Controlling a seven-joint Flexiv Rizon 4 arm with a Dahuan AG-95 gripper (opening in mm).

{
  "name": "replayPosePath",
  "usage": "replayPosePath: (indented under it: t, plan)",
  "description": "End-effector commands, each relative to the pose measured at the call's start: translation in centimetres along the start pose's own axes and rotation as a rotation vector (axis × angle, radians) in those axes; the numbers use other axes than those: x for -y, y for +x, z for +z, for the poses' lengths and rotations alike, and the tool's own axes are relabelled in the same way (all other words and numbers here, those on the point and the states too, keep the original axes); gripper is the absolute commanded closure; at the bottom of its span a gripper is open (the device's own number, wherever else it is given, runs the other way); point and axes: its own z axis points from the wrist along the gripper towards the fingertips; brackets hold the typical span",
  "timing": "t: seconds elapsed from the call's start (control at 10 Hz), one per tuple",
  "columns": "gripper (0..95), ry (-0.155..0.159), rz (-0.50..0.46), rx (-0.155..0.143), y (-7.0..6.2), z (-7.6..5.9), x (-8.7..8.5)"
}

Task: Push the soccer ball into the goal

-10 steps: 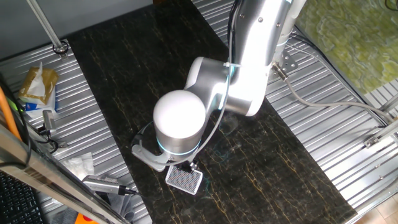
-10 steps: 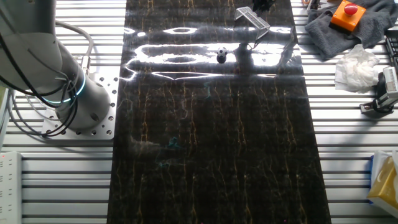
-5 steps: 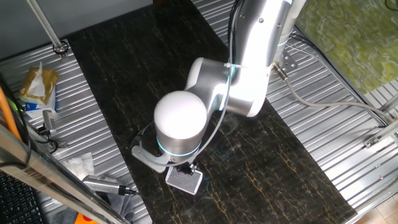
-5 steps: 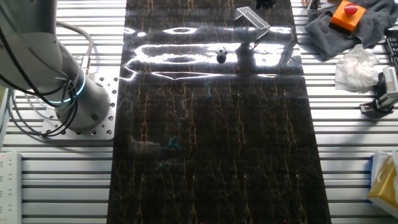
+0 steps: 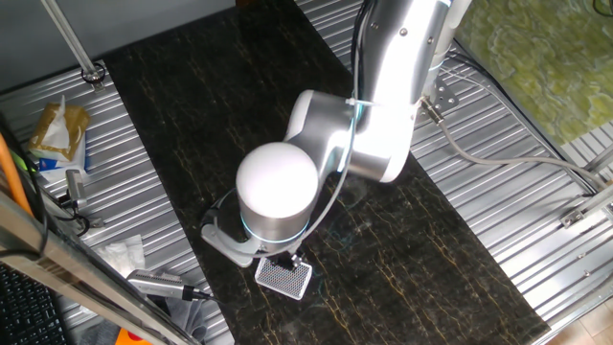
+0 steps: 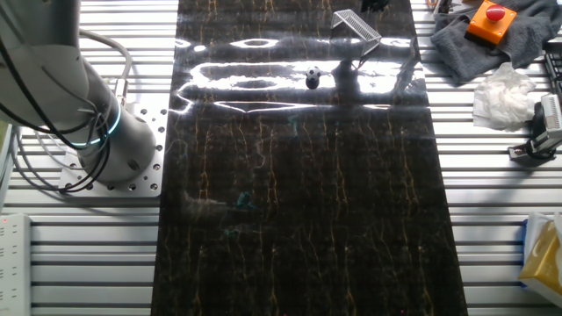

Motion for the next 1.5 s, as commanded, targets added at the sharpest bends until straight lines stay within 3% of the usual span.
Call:
replayPosePath:
  t: [0.1,1.5]
  plan:
    - [76.0,0.001,0.017,-0.003,0.10,-0.06,0.04]
    - [76.0,0.009,0.020,-0.002,0.10,-0.06,0.04]
